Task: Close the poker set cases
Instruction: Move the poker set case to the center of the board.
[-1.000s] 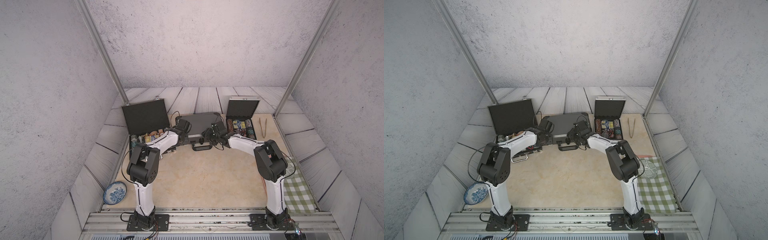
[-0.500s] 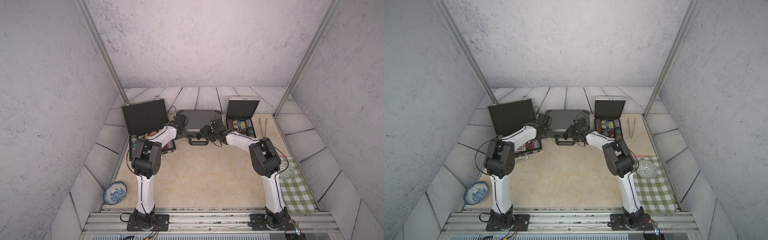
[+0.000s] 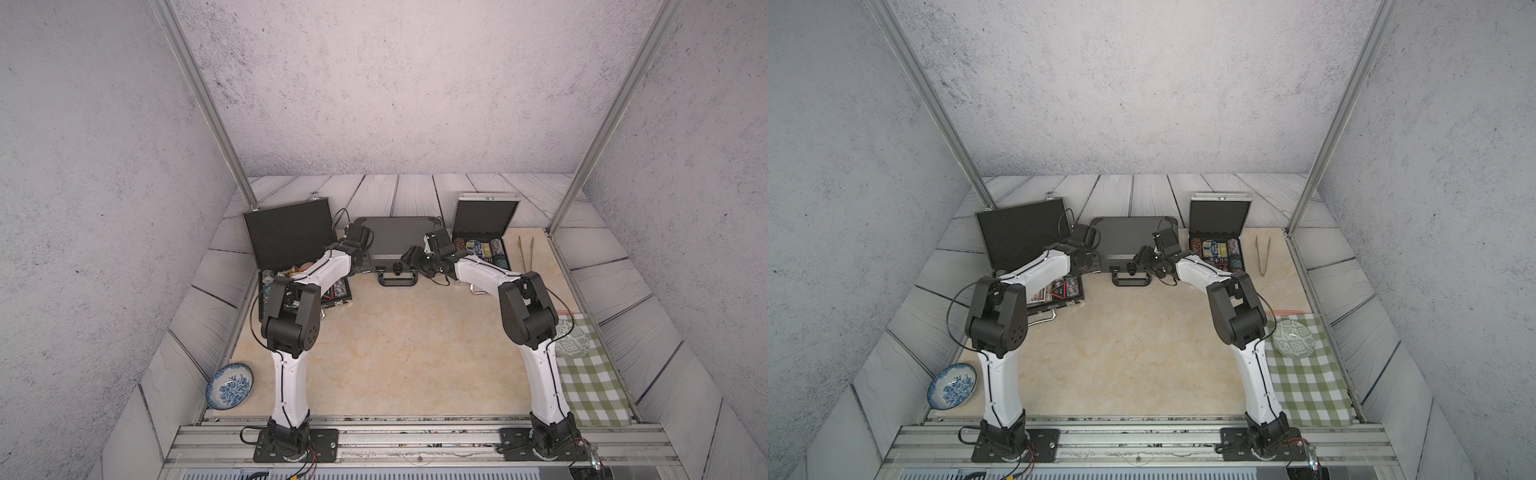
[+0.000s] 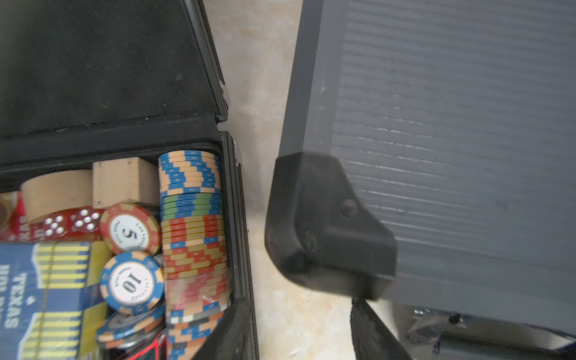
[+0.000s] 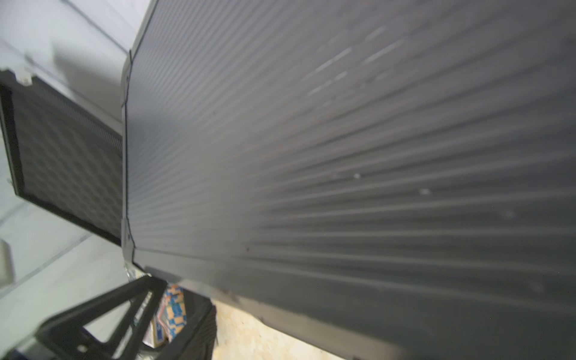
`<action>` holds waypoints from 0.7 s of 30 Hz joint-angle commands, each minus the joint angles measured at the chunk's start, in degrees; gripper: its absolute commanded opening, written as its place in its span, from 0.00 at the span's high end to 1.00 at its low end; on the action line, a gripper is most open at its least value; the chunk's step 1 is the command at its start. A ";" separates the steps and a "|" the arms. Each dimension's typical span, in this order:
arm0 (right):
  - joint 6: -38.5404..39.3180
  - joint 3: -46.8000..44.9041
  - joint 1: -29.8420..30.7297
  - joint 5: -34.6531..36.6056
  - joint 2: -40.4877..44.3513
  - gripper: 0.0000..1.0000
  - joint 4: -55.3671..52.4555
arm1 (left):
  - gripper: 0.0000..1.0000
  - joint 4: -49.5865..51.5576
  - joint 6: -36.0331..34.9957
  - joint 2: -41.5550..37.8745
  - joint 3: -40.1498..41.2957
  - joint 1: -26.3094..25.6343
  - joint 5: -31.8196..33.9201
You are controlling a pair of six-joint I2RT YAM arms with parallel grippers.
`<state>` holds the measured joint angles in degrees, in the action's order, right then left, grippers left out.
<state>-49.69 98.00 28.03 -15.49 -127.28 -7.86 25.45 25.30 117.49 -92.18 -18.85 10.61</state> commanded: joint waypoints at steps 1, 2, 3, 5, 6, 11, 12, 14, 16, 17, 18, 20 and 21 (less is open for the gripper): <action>9.41 -4.03 -0.64 -1.79 8.90 0.30 -2.53 | 0.45 2.94 1.50 -6.01 2.03 0.39 -1.27; 11.69 -5.31 -0.62 -1.63 11.10 0.30 -4.10 | 0.45 3.04 1.68 -7.28 3.13 0.35 -2.25; 13.47 -6.29 -0.72 -0.99 13.08 0.30 -5.84 | 0.45 2.98 1.76 -8.42 4.22 0.39 -3.28; 17.60 -8.75 -1.07 1.44 17.04 0.30 -10.14 | 0.46 2.60 3.17 -11.23 7.27 0.09 -4.71; 19.14 -9.73 -1.30 2.93 18.58 0.30 -11.88 | 0.46 2.18 3.39 -12.29 8.48 -0.23 -5.23; 24.41 -16.62 -4.91 8.70 26.06 0.30 -17.32 | 0.46 3.19 2.96 -15.68 11.65 -3.04 -5.43; 25.37 -17.37 -5.56 9.87 26.97 0.31 -18.31 | 0.46 3.19 2.98 -16.32 12.07 -3.52 -5.87; 27.69 -18.80 -6.85 14.52 28.71 0.32 -20.91 | 0.46 3.25 2.86 -17.63 13.34 -4.94 -6.39; 27.68 -20.48 -8.64 17.54 29.90 0.33 -22.15 | 0.46 3.20 2.25 -18.42 14.66 -6.60 -6.39; 26.37 -22.02 -10.06 17.14 30.60 0.33 -21.50 | 0.46 3.21 2.04 -18.54 15.21 -7.38 -6.56; 24.90 -23.54 -11.61 15.72 31.12 0.34 -20.31 | 0.46 3.43 1.95 -18.47 15.64 -8.04 -6.73; 20.67 -27.06 -15.01 12.78 32.00 0.37 -16.66 | 0.46 3.32 2.03 -18.59 16.84 -9.10 -7.00; 19.02 -28.25 -16.12 12.12 32.10 0.38 -15.32 | 0.46 3.26 2.09 -18.61 17.26 -9.39 -7.18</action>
<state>-27.03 72.55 14.81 -3.03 -98.08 -24.38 27.51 27.86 100.27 -76.34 -27.40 4.16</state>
